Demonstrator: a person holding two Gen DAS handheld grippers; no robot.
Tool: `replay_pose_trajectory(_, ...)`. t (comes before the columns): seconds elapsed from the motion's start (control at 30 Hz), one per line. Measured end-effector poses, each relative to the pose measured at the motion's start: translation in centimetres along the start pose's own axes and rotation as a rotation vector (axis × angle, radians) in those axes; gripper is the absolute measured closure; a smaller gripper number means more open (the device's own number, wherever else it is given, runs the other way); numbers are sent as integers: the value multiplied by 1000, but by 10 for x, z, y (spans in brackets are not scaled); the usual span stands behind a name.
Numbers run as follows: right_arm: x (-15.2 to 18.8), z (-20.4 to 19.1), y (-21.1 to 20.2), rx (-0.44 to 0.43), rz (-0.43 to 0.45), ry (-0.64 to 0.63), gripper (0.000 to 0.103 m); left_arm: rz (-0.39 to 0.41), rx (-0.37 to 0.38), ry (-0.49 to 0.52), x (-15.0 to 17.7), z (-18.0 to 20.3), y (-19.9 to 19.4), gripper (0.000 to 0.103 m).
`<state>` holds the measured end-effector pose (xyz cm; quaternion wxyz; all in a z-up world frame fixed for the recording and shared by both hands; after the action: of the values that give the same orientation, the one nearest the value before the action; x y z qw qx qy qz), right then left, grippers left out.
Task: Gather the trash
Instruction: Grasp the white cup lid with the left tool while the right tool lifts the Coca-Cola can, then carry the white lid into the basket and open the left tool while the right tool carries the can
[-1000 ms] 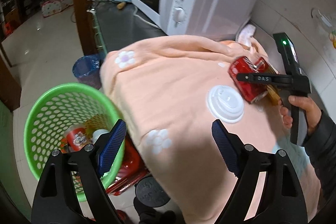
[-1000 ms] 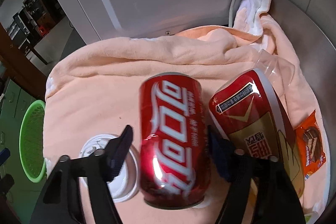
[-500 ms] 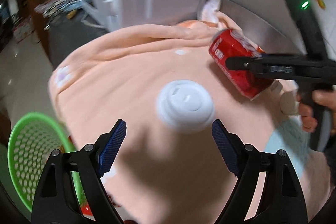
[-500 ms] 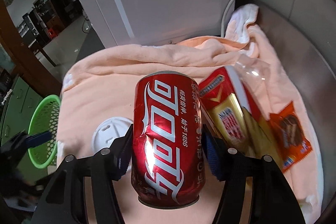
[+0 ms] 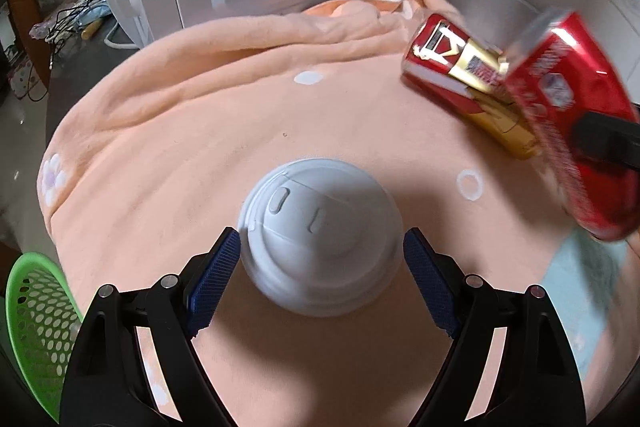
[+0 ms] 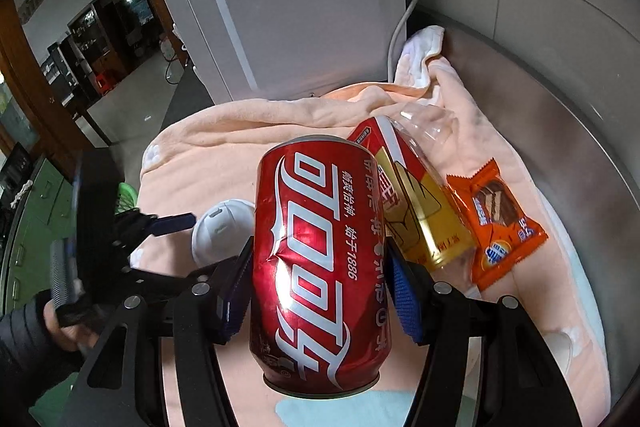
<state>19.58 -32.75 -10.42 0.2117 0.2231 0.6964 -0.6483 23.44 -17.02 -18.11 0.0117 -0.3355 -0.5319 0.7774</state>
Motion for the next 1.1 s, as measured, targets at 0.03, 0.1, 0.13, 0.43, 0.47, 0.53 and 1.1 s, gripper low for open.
replay_pose_trajectory(0.03, 2, 0, -1, -2, 0, 2, 45, -2, -6, 1, 0, -1, 2, 20)
replay_pose_trajectory(0.1, 4, 0, -1, -3, -1, 4, 45, 1, -10, 5, -1, -1, 3, 20)
replay_pose_trajectory(0.13, 6, 0, -1, -3, -3, 5, 45, 2, -11, 6, -2, -1, 4, 20)
replay_pose_trajectory(0.43, 18, -1, -2, -6, -14, 13, 45, 14, -12, 26, -3, 0, 5, 21)
replay_pose_trajectory(0.47, 19, -1, -3, -6, -15, 13, 45, 17, -10, 28, -3, 0, 5, 23)
replay_pose_trajectory(0.53, 21, -2, -4, -9, -15, 15, 45, 21, -7, 42, -3, 4, 2, 26)
replay_pose_trajectory(1.1, 27, -20, -13, -39, -2, -1, 45, 139, 17, -39, 16, -10, -61, 27)
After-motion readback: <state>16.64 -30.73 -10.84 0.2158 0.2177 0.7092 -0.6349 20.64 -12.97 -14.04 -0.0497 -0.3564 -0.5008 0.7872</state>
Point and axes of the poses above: each gripper's, at about its wrist camera, not at the fingertips, and y roughly the way its jaws point, z to its right, x to its underside, the point moved 5 cm from there along y, roughly the way its jaws point, and after that the axes turned 9 degrees about x, right-handed, at the moved point
